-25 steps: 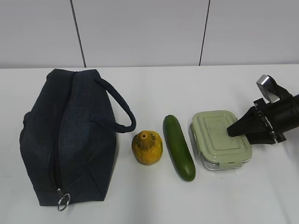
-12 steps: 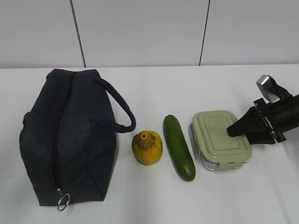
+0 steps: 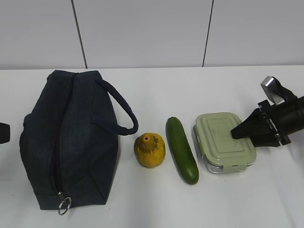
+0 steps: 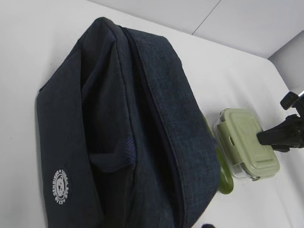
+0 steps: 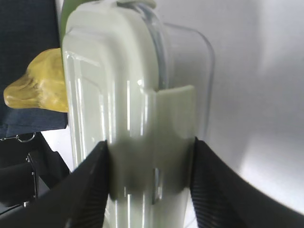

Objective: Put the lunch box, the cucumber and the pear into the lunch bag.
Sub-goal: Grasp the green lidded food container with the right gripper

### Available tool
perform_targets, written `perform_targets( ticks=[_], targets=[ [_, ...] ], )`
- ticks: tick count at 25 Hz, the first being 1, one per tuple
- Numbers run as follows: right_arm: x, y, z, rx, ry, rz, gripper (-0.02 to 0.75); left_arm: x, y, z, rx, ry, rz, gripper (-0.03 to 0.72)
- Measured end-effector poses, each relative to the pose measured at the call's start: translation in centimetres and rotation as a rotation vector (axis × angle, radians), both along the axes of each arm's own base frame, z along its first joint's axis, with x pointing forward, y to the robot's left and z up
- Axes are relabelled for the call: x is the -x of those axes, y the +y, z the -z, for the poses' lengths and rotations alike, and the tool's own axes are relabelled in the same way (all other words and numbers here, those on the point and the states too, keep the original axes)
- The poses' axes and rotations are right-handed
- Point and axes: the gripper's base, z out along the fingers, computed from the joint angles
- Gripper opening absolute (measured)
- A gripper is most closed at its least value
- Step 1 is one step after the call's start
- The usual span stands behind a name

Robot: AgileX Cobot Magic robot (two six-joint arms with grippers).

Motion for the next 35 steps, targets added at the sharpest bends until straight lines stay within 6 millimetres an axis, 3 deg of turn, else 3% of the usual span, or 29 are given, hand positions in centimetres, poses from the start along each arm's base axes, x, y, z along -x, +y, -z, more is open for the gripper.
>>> perform_targets(
  ticks=[9,19,35],
  targets=[
    [0.0,0.0,0.0,0.000,0.000,0.000,0.370,-2.1,-0.1,1.6,0.048,0.107,0.003,0.331],
    [0.0,0.0,0.0,0.000,0.000,0.000,0.370,-3.6,-0.1,3.5,0.040,0.203,0.024,0.246],
    [0.0,0.0,0.0,-0.001,0.000,0.001,0.370,-4.2,-0.3,3.6,0.059,0.175,0.050,0.251]
  ],
)
